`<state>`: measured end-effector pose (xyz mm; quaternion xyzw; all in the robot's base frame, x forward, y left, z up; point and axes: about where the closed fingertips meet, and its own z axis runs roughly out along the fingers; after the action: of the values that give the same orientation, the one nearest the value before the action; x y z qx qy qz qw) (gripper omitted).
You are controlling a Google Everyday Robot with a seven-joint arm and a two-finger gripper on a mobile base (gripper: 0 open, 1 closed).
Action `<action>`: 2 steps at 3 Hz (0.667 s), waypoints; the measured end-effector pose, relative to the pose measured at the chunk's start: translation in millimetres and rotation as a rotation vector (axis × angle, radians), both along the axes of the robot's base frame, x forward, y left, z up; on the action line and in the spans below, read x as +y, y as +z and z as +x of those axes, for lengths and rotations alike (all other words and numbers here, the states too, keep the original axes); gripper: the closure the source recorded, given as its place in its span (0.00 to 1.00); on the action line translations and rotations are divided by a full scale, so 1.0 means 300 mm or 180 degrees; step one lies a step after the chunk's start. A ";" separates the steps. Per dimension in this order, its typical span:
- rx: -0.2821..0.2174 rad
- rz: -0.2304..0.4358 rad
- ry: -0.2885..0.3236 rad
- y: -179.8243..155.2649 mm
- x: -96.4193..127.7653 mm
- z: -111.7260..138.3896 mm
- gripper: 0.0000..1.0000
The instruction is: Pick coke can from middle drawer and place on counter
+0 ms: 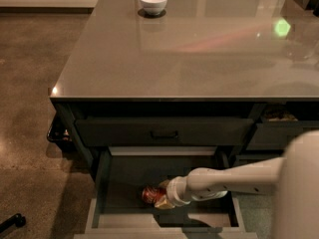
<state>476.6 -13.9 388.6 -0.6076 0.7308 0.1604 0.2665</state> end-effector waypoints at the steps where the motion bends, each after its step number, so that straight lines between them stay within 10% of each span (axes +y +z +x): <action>1: -0.0239 0.0295 0.0269 0.196 0.031 -0.020 1.00; 2: -0.0574 0.0580 0.0470 0.429 0.063 -0.063 1.00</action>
Offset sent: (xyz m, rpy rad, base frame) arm -0.0365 -0.0490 0.2468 0.3271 -0.3640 0.0261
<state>457.8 4.9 517.3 -0.6450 0.6396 0.1900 0.3726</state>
